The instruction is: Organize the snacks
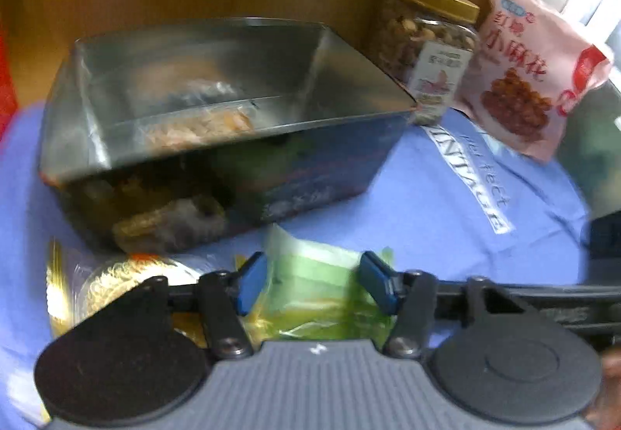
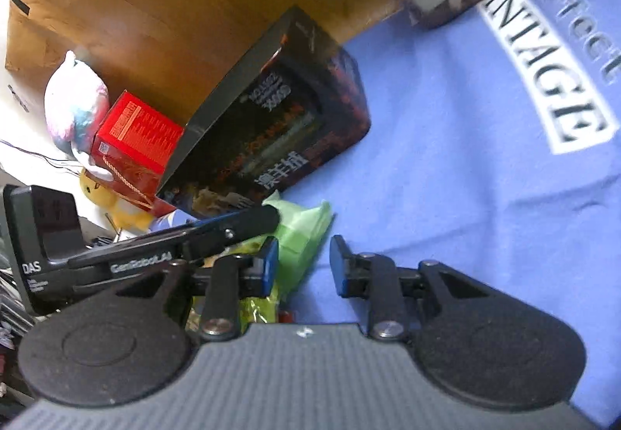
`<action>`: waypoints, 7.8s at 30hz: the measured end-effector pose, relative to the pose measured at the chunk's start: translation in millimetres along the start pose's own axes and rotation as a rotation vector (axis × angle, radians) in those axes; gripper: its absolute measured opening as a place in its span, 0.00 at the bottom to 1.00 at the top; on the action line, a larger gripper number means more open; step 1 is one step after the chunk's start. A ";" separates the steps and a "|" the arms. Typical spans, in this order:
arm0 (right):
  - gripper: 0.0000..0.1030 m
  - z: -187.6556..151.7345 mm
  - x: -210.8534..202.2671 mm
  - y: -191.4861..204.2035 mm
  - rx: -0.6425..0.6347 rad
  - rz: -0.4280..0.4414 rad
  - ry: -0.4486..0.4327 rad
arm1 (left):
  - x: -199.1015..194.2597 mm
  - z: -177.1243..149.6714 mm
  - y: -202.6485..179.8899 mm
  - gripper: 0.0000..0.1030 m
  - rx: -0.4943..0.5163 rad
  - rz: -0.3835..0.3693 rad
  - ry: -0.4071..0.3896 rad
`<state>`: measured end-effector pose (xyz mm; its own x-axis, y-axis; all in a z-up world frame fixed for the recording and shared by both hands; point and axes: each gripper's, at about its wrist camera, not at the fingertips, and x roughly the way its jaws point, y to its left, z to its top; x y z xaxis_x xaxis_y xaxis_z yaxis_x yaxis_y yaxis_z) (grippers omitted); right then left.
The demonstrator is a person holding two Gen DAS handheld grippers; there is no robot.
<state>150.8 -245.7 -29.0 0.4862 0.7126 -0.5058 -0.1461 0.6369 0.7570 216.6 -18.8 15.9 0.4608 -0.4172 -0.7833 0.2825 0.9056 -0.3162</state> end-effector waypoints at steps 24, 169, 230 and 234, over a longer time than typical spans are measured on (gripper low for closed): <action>0.24 70.5 -22.8 67.9 -0.278 -0.048 -0.408 | -66.8 75.4 7.5 0.49 0.006 0.148 -0.319; 0.38 -134.5 -124.6 31.8 -0.463 -0.467 -0.388 | -42.6 -74.5 -51.1 0.55 0.022 -0.232 -0.138; 0.31 -147.9 -115.7 18.6 -0.403 -0.432 -0.417 | -14.1 -111.2 -51.9 0.44 0.056 -0.322 -0.233; 0.31 -149.0 -115.7 19.7 -0.415 -0.435 -0.417 | -14.4 -111.8 -50.5 0.44 0.049 -0.325 -0.235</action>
<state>-36.6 -271.8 -17.2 0.8500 0.2511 -0.4630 -0.1392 0.9549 0.2624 101.7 -50.0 -16.7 0.5191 -0.6927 -0.5007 0.4823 0.7211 -0.4974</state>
